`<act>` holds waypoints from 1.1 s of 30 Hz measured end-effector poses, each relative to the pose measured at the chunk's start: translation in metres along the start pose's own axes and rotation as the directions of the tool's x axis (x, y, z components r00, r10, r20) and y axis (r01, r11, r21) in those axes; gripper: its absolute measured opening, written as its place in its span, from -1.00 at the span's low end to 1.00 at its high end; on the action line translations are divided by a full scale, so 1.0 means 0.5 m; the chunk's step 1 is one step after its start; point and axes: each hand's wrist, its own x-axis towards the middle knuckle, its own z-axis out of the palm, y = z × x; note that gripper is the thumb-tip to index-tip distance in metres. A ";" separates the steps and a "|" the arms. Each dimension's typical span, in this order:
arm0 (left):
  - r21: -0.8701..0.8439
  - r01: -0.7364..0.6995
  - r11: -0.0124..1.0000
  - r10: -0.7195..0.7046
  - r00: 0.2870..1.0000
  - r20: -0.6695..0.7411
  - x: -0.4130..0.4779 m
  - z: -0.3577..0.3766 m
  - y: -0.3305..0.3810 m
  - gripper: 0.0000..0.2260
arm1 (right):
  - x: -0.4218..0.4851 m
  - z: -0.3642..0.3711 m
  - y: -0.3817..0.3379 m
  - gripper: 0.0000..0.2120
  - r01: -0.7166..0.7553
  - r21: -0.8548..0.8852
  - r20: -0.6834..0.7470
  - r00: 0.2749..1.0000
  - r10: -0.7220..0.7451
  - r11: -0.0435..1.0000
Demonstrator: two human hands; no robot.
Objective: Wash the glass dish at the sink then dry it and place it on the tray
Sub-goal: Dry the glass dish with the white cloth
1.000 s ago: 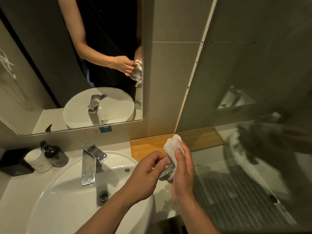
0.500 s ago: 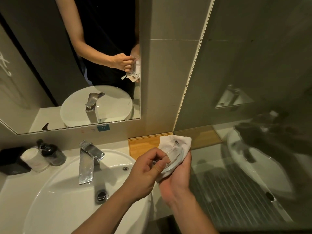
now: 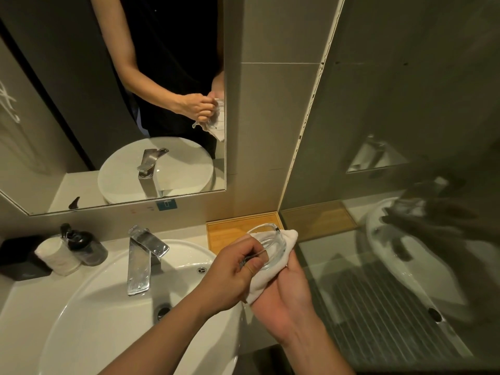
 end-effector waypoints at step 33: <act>0.109 -0.057 0.992 0.058 0.998 -0.011 0.045 -0.027 0.002 -0.94 | 0.005 -0.027 -0.009 -0.36 -0.065 -0.261 0.139 0.985 0.104 0.963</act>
